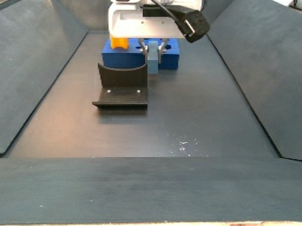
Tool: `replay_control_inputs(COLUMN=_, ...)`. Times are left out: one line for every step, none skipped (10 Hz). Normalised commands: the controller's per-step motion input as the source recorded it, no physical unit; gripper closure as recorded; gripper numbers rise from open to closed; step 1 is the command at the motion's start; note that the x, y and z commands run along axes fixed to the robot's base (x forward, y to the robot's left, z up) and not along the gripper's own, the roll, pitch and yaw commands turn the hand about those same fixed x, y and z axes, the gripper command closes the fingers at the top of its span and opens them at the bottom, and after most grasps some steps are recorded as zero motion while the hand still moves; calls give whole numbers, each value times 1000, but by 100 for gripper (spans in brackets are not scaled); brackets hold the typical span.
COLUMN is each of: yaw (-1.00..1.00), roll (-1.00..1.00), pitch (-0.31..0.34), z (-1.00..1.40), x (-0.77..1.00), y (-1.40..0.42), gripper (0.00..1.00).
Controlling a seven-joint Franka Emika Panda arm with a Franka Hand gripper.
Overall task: Pick up the rectangle object. Move up. Place the rectangle object on the fixture. Regrasp the rectangle object. Move to above the board. Insert the rectangle object.
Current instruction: Place the rectangle object on the fixture.
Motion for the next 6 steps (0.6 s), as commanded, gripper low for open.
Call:
replay_control_inputs(yaw=143, roll=-1000, pitch=-26, z=1000, x=592, y=930, gripper=100)
replay_control_inputs(yaw=118, roll=-1000, pitch=-19, z=1000, x=616, y=920, gripper=100)
replay_control_inputs(yaw=102, roll=-1000, pitch=-11, z=1000, x=677, y=913, gripper=100)
replay_control_inputs(yaw=89, roll=-1000, pitch=-1, z=1000, x=745, y=898, gripper=100)
replay_control_inputs(yaw=83, roll=-1000, pitch=30, z=1000, x=782, y=897, gripper=100)
replay_control_inputs(yaw=62, roll=-1000, pitch=78, z=992, x=855, y=933, gripper=100)
